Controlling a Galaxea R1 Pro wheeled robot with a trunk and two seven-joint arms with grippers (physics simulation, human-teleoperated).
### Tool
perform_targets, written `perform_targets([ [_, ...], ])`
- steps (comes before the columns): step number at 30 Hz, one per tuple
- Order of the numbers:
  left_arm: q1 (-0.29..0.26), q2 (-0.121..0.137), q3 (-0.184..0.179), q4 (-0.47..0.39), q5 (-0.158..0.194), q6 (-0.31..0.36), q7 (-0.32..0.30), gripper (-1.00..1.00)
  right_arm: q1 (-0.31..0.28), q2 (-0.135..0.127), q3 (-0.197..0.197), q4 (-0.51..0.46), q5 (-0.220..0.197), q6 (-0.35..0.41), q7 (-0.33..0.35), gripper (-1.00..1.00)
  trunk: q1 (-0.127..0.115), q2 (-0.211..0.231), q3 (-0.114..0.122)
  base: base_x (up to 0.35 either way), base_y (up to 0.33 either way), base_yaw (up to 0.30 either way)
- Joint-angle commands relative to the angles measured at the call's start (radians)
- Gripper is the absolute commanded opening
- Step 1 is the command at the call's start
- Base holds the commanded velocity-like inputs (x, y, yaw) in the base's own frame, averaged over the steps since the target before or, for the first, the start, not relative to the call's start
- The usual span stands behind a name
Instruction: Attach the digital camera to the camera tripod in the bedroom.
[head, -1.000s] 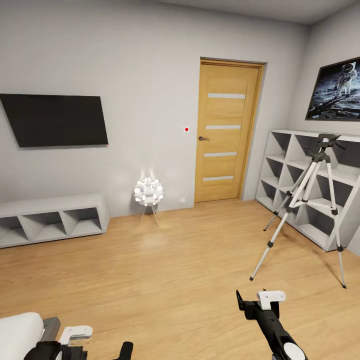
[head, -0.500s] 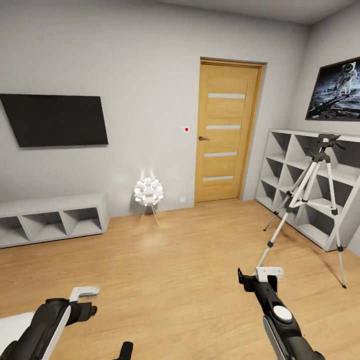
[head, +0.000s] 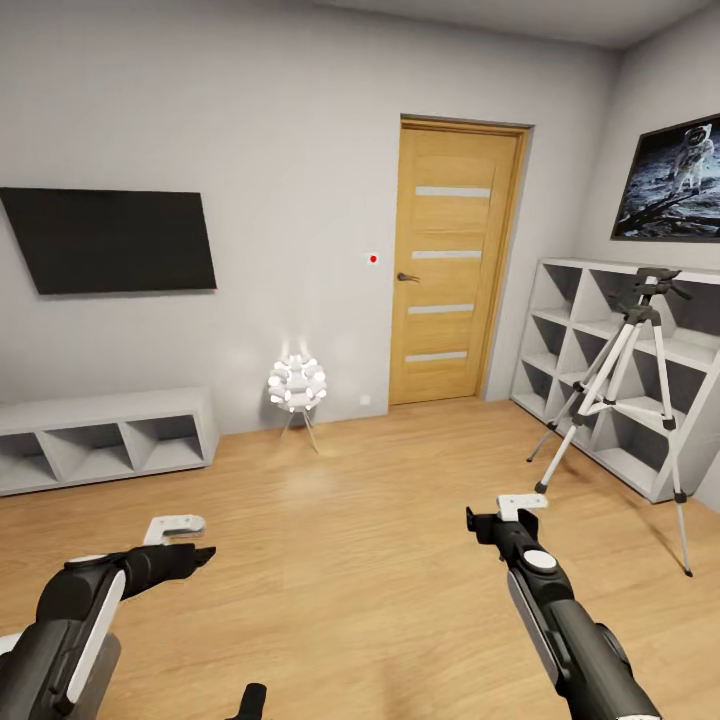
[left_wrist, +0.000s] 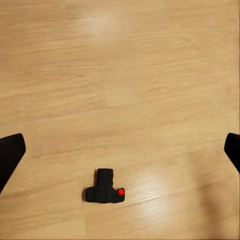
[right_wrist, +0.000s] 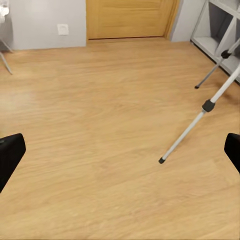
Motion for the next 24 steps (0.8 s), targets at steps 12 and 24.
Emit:
perform_targets([
  [12, -0.001, 0.003, 0.021, -0.019, 0.001, 0.008, -0.042, 1.00, -0.005, 0.000, 0.029, 0.002, 0.001, 0.010, -0.008, 1.00, 0.000, -0.001, -0.001, 0.000, 0.040, 0.041],
  [24, -0.001, 0.004, 0.040, -0.025, 0.001, 0.007, -0.045, 1.00, -0.006, 0.000, 0.043, 0.002, 0.001, 0.010, -0.008, 1.00, 0.000, -0.001, -0.001, 0.001, 0.189, 0.214],
])
